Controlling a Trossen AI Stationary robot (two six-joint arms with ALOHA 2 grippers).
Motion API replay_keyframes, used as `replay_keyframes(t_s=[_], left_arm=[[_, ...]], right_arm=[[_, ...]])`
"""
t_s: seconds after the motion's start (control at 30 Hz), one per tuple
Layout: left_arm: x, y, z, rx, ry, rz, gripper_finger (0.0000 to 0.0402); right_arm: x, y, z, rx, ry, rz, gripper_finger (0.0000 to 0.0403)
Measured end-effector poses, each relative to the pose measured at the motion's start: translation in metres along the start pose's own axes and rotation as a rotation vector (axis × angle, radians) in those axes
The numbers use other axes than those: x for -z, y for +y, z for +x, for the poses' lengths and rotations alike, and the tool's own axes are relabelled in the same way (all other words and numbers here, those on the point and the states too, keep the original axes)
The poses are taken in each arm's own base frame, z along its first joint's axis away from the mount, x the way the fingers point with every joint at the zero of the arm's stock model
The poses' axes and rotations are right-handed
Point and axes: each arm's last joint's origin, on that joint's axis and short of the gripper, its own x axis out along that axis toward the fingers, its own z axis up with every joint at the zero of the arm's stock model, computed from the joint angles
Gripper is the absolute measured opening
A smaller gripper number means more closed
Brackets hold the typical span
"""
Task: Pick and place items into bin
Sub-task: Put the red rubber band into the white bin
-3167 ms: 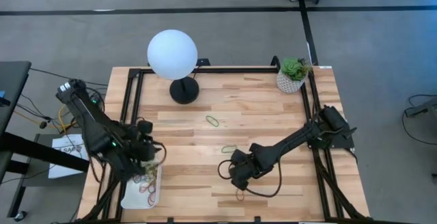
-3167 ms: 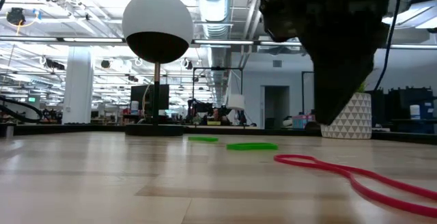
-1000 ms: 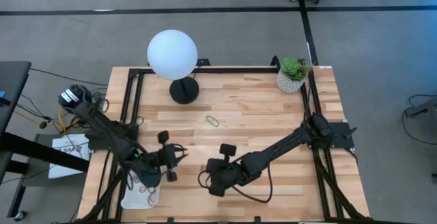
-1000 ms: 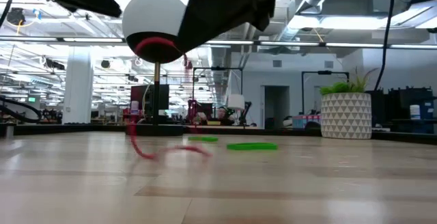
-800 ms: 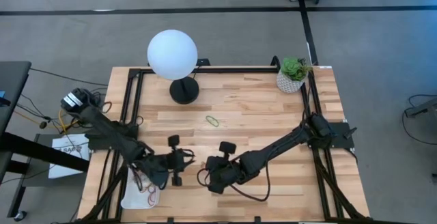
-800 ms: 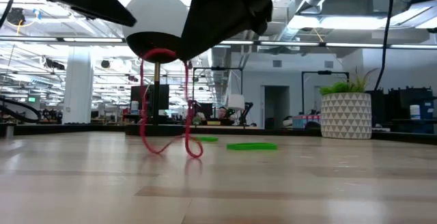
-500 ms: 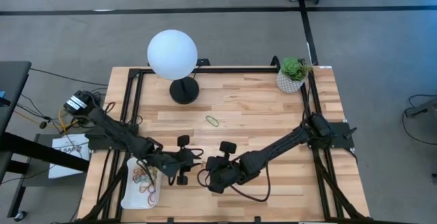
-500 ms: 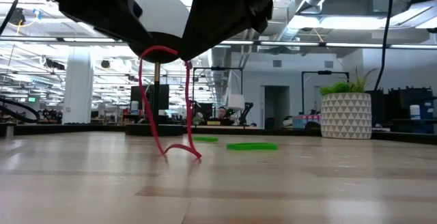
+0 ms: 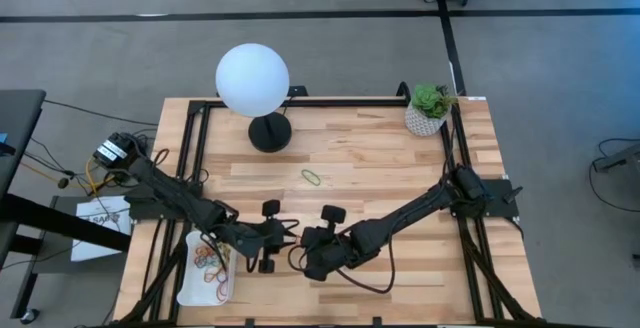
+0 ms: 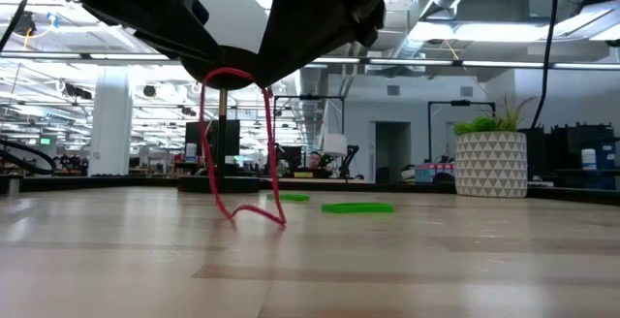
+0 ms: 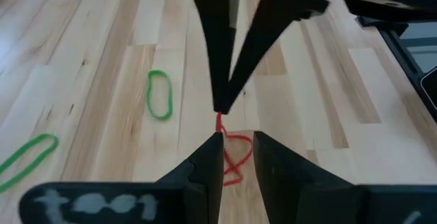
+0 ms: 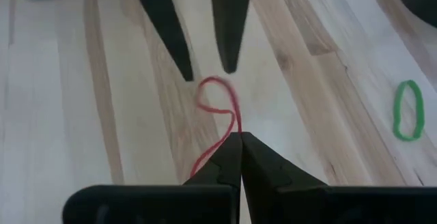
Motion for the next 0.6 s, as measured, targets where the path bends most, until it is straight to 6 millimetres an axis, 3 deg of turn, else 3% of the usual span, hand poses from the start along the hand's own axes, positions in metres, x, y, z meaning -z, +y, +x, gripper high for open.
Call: replay_keyframes(t_s=[0.33, 0.6], left_arm=[[-0.002, 0.005, 0.002, -0.016, -0.003, -0.021, 0.0071], [-0.002, 0.006, 0.002, -0.022, -0.003, -0.020, 0.0071]], right_arm=[[-0.010, 0.005, -0.001, -0.042, -0.093, -0.037, 0.0000], [-0.011, 0.003, -0.001, 0.035, -0.131, -0.044, 0.0000]])
